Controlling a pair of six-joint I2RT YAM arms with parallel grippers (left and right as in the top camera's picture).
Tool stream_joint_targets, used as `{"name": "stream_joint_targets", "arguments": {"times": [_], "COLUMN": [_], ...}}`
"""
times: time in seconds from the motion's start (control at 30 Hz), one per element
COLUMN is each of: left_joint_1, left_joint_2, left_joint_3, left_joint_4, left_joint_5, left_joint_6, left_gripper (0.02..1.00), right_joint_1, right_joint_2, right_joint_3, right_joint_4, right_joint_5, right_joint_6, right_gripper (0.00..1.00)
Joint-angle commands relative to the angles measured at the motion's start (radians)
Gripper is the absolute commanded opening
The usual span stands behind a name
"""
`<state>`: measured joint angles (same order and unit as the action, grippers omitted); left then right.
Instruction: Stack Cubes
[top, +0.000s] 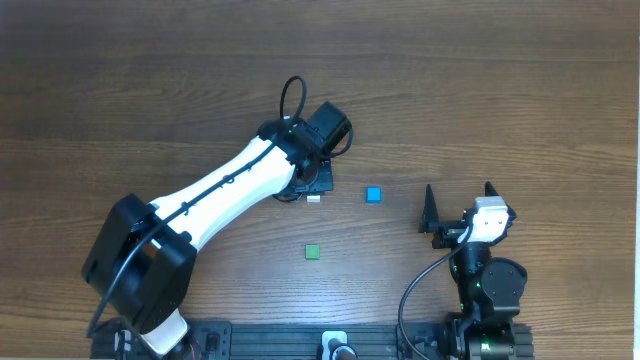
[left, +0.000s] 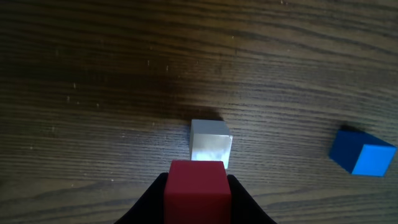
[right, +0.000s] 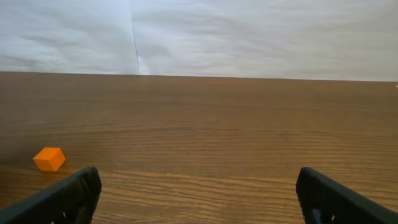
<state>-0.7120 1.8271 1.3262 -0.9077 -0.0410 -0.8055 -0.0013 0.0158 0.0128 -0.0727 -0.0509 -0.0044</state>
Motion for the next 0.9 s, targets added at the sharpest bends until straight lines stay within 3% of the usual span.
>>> {"name": "stream_joint_targets", "arguments": {"times": [0.03, 0.9], "left_joint_1": [-0.010, -0.027], "left_joint_2": [0.020, 0.090], "left_joint_3": [0.026, 0.030], "left_joint_4": [0.003, 0.043], "left_joint_5": [0.006, 0.017], "left_joint_6": [-0.019, -0.021], "left_gripper": [0.040, 0.038], "right_joint_1": [-0.006, -0.006], "right_joint_2": [-0.010, -0.010], "right_joint_3": [-0.008, -0.008], "right_joint_4": [0.001, 0.002], "right_joint_5": [-0.001, -0.001], "right_joint_6": [-0.001, -0.001], "right_gripper": [0.993, 0.991]}}
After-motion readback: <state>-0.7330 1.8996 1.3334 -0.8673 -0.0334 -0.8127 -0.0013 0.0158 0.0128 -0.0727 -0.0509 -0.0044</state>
